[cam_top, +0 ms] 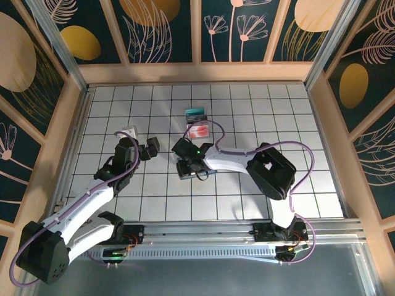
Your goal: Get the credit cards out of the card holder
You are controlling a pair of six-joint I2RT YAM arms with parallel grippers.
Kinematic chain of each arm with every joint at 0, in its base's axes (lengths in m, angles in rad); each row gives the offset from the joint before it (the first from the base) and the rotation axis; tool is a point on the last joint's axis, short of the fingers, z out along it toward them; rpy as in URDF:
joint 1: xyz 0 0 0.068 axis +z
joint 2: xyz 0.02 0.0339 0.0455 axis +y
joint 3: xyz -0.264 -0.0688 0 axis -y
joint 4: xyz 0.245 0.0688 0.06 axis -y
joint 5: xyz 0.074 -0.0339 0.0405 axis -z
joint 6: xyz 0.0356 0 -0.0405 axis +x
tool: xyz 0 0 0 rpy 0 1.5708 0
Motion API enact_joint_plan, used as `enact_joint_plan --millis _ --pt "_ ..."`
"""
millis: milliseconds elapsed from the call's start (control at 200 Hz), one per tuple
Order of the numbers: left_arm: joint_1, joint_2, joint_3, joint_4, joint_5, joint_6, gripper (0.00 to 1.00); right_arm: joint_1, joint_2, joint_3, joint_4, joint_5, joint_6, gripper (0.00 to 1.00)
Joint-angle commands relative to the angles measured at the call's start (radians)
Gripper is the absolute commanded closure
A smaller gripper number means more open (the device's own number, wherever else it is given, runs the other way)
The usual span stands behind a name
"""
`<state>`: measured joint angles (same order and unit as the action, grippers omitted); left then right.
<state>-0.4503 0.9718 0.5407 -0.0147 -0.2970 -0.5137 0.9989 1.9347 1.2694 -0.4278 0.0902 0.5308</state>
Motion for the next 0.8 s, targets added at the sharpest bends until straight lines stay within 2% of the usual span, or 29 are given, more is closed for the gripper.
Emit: enact_joint_plan --millis 0,115,300,581,796 --pt "0.003 0.002 0.029 -0.014 -0.02 -0.019 0.01 0.006 0.024 0.014 -0.054 0.046 -0.005 0.47" --pt "0.002 -0.002 0.028 -0.017 -0.02 -0.02 0.01 0.006 0.02 -0.003 -0.045 0.043 0.003 0.57" --pt "0.002 -0.017 0.027 -0.025 -0.016 -0.017 0.01 0.007 0.001 -0.018 -0.026 0.046 0.017 0.66" --pt "0.002 -0.027 0.028 -0.042 -0.024 -0.014 0.01 0.033 -0.011 -0.003 -0.029 0.049 0.004 0.49" --pt "0.002 -0.027 0.027 -0.036 -0.019 -0.017 0.01 0.041 -0.005 -0.016 -0.036 0.058 0.014 0.47"
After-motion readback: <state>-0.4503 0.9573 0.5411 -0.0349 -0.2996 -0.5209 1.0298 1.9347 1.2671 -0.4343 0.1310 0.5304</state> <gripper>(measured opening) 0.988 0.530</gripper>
